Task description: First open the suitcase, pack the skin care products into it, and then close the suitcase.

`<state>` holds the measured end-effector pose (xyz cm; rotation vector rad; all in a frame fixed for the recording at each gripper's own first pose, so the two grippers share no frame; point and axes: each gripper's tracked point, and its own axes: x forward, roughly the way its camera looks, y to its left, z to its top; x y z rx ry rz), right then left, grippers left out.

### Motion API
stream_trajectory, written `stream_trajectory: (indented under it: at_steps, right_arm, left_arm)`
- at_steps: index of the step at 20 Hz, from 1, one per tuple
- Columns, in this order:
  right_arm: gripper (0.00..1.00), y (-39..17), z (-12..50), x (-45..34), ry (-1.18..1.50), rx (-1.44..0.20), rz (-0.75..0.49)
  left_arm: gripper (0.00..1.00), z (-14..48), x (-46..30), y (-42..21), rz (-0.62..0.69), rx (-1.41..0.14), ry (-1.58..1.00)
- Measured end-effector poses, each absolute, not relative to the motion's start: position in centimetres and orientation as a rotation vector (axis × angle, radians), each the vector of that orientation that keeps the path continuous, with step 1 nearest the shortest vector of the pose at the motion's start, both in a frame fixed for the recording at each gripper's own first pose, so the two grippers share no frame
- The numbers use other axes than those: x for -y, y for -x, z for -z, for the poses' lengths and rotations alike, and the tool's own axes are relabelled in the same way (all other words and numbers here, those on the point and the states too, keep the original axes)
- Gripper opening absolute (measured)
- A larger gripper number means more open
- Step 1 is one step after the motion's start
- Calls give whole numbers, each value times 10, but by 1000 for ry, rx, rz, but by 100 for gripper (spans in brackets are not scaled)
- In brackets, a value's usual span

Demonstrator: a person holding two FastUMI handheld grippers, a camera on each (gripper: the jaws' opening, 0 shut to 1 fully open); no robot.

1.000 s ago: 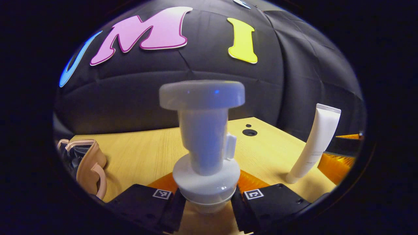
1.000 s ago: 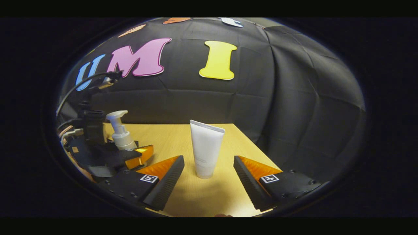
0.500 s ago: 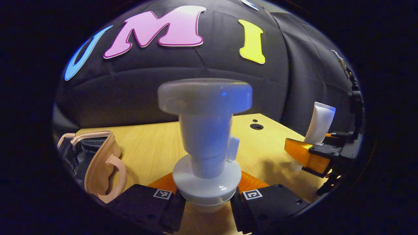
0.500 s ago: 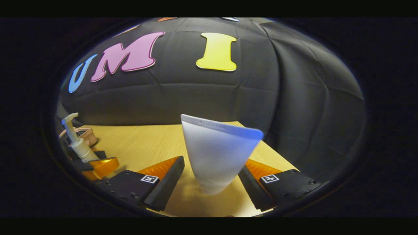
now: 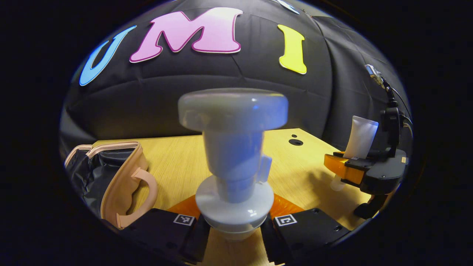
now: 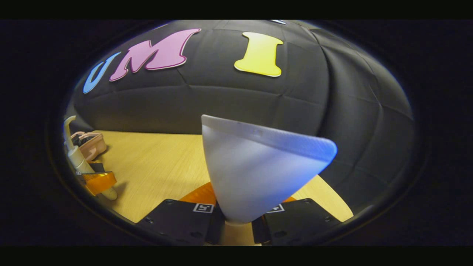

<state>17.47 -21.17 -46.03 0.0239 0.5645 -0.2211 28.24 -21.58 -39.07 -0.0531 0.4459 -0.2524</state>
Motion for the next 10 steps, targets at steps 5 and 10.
stream_trajectory:
  at_steps: [5,10]
  right_arm:
    - [29,-167,437,203,-10,-540,190]
    - [29,-168,391,182,18,-463,143]
  left_arm:
    - [64,390,213,-272,257,-458,97]
    - [64,371,194,-264,248,-440,96]
